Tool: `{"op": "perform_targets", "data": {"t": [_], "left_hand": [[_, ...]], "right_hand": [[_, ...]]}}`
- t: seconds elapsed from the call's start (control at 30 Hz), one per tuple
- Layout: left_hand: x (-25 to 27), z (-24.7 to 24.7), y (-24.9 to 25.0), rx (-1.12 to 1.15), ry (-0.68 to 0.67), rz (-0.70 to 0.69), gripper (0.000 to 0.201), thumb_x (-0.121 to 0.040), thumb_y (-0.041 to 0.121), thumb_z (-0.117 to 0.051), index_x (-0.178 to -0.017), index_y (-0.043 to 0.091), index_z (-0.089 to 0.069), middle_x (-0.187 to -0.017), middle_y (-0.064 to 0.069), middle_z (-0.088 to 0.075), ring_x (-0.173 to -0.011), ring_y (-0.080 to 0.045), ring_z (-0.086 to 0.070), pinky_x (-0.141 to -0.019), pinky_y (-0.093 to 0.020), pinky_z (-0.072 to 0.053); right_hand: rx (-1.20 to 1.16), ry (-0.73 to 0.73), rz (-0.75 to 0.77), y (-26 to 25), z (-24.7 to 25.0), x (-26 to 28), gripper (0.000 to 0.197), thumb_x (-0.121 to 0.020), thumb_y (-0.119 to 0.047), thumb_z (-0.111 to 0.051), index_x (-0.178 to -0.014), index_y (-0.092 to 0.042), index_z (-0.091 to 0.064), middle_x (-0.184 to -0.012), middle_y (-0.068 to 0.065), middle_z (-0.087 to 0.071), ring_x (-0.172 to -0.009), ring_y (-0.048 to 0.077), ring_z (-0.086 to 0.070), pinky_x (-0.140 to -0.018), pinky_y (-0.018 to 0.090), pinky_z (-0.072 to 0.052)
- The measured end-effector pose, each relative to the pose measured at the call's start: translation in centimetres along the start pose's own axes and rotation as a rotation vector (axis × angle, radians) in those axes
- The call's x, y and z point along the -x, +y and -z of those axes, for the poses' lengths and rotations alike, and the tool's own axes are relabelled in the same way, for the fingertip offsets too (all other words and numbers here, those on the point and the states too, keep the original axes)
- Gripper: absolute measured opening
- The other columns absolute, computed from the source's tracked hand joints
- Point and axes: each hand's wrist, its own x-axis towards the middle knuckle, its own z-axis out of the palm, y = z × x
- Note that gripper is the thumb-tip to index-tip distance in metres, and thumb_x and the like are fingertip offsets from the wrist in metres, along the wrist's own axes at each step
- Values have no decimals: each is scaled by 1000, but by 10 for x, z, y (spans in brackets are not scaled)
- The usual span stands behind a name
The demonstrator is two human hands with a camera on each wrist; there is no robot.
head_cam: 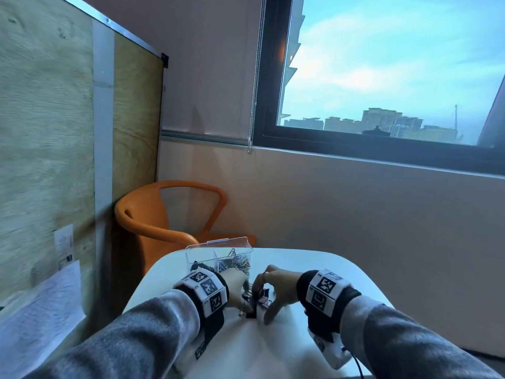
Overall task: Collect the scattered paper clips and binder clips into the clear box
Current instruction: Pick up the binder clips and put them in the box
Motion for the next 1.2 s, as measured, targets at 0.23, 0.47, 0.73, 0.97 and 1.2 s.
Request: {"op": "perform_targets", "data": {"t": [0.23,0.47,0.73,0.97,1.2], "left_hand": [[-12,1,-9,121,-50,78,47,-80,31,-72,-122,15,-59,-121,-8,-64,-105,-23,-65,-77,-24,-48],[-17,2,-14,345,-98,133,40,-79,21,-74,-113,7,-60,-111,-14,-69,-67,-15,-63,-73,-27,-55],[-18,0,-13,386,-2,110,24,-79,2,-63,-72,23,-53,-99,-12,-69,-74,-22,-67,-72,-30,-57],[-10,8,-17,606,50,29,21,-82,1,-67,-75,15,-52,-73,-4,-59,-61,-14,-61,-63,-25,-56],[6,51,-43,847,441,-38,22,-80,-5,-67,-76,10,-51,-76,-11,-62,-64,-22,-62,-63,-31,-59]], "right_hand": [[-52,36,-20,7,2,-3,45,-75,-30,-76,-114,-11,-62,-110,2,-37,-94,19,-49,-87,32,-52],[-91,40,-76,11,3,-12,29,-80,-38,-70,-67,-24,-48,-81,0,-60,-55,6,-51,-47,17,-43],[-42,34,-123,10,1,-17,37,-81,-43,-67,-64,-18,-45,-62,-6,-52,-52,6,-46,-50,20,-38],[-115,86,-153,17,2,-15,31,-80,-23,-71,-62,-20,-46,-63,-8,-50,-54,5,-45,-52,18,-39],[-800,150,-132,34,8,-9,32,-85,-4,-61,-57,-12,-49,-60,3,-48,-54,10,-51,-57,20,-51]]}}
